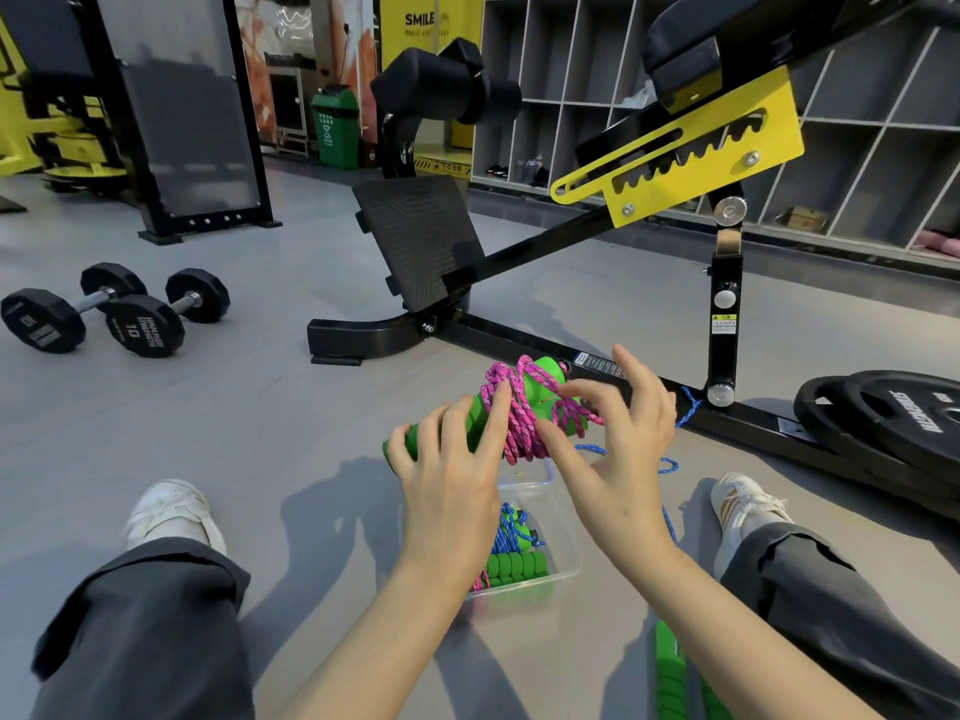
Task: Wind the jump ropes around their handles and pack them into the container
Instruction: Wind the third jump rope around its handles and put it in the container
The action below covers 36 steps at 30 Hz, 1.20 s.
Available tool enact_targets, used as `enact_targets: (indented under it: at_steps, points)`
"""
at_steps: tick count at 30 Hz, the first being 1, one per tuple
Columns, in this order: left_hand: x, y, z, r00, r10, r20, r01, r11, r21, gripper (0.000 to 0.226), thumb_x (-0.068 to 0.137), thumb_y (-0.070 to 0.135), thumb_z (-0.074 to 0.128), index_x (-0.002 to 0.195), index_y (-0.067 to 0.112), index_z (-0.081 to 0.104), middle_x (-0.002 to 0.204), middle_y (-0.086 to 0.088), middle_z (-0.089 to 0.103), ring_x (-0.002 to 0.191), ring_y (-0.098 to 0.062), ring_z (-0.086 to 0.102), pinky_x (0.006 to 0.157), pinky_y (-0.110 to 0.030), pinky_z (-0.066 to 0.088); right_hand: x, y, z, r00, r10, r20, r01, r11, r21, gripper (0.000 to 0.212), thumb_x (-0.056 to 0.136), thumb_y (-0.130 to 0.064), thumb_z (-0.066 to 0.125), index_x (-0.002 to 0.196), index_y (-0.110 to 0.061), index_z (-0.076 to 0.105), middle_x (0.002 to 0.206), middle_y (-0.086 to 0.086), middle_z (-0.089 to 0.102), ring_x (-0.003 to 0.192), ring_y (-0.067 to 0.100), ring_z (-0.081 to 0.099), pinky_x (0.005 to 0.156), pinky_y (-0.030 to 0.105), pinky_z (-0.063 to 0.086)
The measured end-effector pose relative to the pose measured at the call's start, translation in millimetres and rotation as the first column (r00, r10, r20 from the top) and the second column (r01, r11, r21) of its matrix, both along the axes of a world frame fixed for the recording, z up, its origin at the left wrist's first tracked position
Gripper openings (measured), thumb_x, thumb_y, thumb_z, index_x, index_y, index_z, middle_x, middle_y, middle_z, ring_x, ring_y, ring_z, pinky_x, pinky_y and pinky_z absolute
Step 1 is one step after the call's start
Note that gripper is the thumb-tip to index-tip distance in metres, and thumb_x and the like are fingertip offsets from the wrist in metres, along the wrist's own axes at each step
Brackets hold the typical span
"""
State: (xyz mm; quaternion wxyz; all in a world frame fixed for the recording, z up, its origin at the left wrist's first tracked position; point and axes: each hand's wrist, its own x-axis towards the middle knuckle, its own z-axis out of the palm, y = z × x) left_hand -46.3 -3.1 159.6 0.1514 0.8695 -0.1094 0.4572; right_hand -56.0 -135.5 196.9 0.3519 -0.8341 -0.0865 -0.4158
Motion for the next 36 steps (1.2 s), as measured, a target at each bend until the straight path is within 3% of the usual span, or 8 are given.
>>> enact_targets:
  at_steps: [4,8,16,21,24,29,33,36]
  points:
    - [1.2,2.3,0.6,1.000,0.001,0.010,-0.001,1.000,-0.005,0.090,0.054,-0.012,0.069,0.136,0.018,0.046,0.110,-0.013,0.060,0.097,-0.026,0.045,0.079,-0.047,0.042,-0.6,-0.6,11.5,0.987,0.068,-0.147,-0.046,0.987,0.151,0.031,0.073,-0.038,0.070,0.098,-0.032,0.054,0.142,-0.001,0.030,0.132,0.004,0.013,0.111,0.047,0.018]
    - [-0.3,2.7,3.8,1.000,0.005,0.010,-0.005,1.000,-0.022,0.089,0.056,-0.011,0.072,0.137,0.018,0.046,0.110,-0.013,0.060,0.098,-0.026,0.044,0.079,-0.048,0.043,-0.7,-1.1,16.5,0.994,0.050,-0.096,-0.043,0.996,0.075,0.021,0.072,-0.044,0.067,0.090,-0.033,0.063,0.144,0.002,0.035,0.139,0.020,0.017,0.109,0.056,0.017]
    - [-1.8,3.4,2.1,0.999,-0.003,-0.036,0.002,0.999,-0.034,0.091,0.057,-0.011,0.072,0.138,0.019,0.045,0.111,-0.012,0.059,0.099,-0.026,0.044,0.081,-0.049,0.044,-0.7,-0.9,5.2,0.997,0.074,-0.028,-0.072,0.993,0.089,0.020,0.080,-0.049,0.057,0.096,-0.045,0.067,0.144,-0.006,0.035,0.135,0.018,0.021,0.109,0.058,0.018]
    - [-2.5,2.1,4.8,0.999,-0.019,-0.026,0.018,0.999,-0.041,0.091,0.059,-0.010,0.070,0.140,0.020,0.041,0.112,-0.012,0.060,0.100,-0.026,0.045,0.082,-0.049,0.043,-6.2,3.3,13.1,0.976,0.152,-0.154,-0.107,0.958,0.267,0.025,0.076,-0.043,0.067,0.098,-0.050,0.058,0.144,-0.012,0.028,0.134,0.006,0.017,0.105,0.023,0.018]
    - [-1.3,2.6,3.9,1.000,-0.014,-0.027,0.013,0.999,-0.039,0.093,0.058,-0.010,0.071,0.140,0.020,0.040,0.112,-0.012,0.059,0.100,-0.026,0.045,0.082,-0.048,0.042,-7.1,0.5,16.3,0.963,0.154,-0.221,-0.069,0.934,0.350,0.025,0.075,-0.029,0.077,0.090,-0.041,0.061,0.142,-0.011,0.031,0.134,0.005,0.019,0.099,0.019,0.018]
    - [-2.4,0.6,3.2,0.999,-0.028,-0.032,0.026,0.999,-0.043,0.094,0.057,-0.010,0.071,0.140,0.021,0.040,0.112,-0.012,0.059,0.100,-0.026,0.045,0.082,-0.049,0.043,-8.2,2.0,15.2,0.979,0.119,-0.166,-0.048,0.923,0.381,0.021,0.076,-0.017,0.076,0.077,-0.032,0.061,0.132,-0.010,0.041,0.127,0.005,0.029,0.084,-0.009,0.016]
    - [-2.8,-0.3,2.5,0.999,-0.031,-0.037,0.029,0.998,-0.047,0.094,0.056,-0.011,0.072,0.139,0.021,0.041,0.111,-0.011,0.059,0.099,-0.026,0.045,0.081,-0.048,0.043,-7.6,6.6,13.1,0.993,0.091,-0.074,-0.063,0.944,0.323,0.023,0.077,-0.011,0.074,0.074,-0.030,0.061,0.133,-0.007,0.044,0.128,0.010,0.030,0.091,-0.004,0.017]
    - [-2.1,0.7,2.0,0.999,-0.031,-0.038,0.029,0.998,-0.052,0.093,0.057,-0.010,0.072,0.138,0.021,0.042,0.111,-0.011,0.059,0.099,-0.026,0.045,0.081,-0.048,0.042,-5.1,7.8,8.3,0.997,0.076,0.014,-0.077,0.973,0.218,0.012,0.079,-0.017,0.073,0.075,-0.024,0.064,0.134,-0.002,0.046,0.128,0.011,0.029,0.105,0.013,0.020]
